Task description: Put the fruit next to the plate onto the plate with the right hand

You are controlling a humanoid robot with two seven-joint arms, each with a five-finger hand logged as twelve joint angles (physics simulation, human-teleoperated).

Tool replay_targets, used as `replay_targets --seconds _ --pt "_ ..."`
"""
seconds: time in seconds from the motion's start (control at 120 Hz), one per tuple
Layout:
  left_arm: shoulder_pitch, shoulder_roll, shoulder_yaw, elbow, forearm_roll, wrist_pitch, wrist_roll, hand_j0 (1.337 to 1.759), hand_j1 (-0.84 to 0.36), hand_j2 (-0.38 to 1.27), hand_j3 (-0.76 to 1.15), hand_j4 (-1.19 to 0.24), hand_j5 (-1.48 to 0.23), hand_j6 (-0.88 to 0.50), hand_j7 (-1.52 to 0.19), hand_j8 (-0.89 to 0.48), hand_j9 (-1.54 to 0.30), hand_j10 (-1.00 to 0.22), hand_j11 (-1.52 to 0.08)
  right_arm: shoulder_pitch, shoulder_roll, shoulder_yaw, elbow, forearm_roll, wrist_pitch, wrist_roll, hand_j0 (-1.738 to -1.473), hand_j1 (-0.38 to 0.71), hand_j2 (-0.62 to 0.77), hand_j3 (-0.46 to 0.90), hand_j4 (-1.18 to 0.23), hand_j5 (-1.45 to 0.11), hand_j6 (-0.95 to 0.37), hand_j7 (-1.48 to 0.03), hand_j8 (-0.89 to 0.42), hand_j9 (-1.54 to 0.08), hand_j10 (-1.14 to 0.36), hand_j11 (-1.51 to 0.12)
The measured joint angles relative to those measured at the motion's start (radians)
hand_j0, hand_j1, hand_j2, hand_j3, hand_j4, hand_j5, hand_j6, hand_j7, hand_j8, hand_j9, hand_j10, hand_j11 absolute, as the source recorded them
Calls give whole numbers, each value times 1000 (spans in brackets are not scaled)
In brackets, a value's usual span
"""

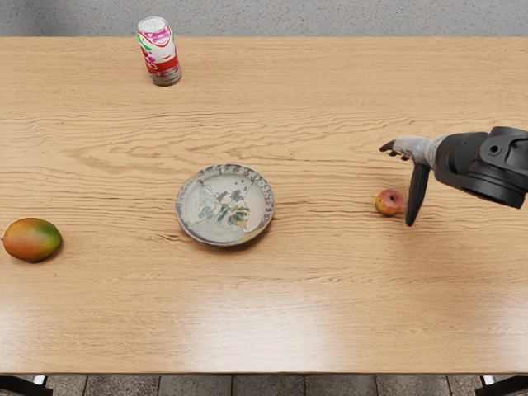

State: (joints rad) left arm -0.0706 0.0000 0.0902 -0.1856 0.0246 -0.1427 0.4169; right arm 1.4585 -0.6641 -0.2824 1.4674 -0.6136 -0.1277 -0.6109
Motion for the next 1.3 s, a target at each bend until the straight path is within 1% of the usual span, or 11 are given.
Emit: replay_targets --seconds 0.158,0.325,0.525,0.667,0.958,1.3 --pt "-2 0 1 0 0 0 0 1658 339 2 0 -8 -11 -8 -11 -8 -11 -8 -11 -49 -16 -7 11 -75 -91 0 -1658 -240 -17 0 -94 -119 -96 -119 -95 -119 -94 -119" --pt "-2 0 0 0 0 0 0 1658 339 2 0 -8 -11 -8 -11 -8 -11 -8 -11 -92 -8 -8 14 -121 -179 0 -1658 -200 -23 0 -129 -164 -130 -163 -129 -164 -128 -164" --pt "-2 0 -1 0 0 0 0 1658 339 2 0 -8 -11 -8 -11 -8 -11 -8 -11 -117 11 -10 15 -144 -237 0 -1658 -92 -41 0 -218 -281 -220 -280 -219 -280 -218 -280" --pt "-2 0 -1 -1 0 0 0 1658 339 2 0 -8 -11 -8 -11 -8 -11 -8 -11 -139 25 -13 16 -180 -266 0 -1658 -47 -48 0 -256 -330 -257 -329 -257 -330 -256 -329" --pt "-2 0 -1 -1 0 0 0 1658 339 2 0 -8 -11 -8 -11 -8 -11 -8 -11 -148 67 -38 15 -206 -313 0 -1658 -14 -54 0 -283 -365 -284 -365 -283 -365 -283 -365" --pt "-2 0 -1 -1 0 0 0 1658 339 2 0 -8 -11 -8 -11 -8 -11 -8 -11 -154 85 -66 14 -215 -355 0 -1658 12 -58 0 -304 -393 -305 -392 -304 -393 -304 -392"
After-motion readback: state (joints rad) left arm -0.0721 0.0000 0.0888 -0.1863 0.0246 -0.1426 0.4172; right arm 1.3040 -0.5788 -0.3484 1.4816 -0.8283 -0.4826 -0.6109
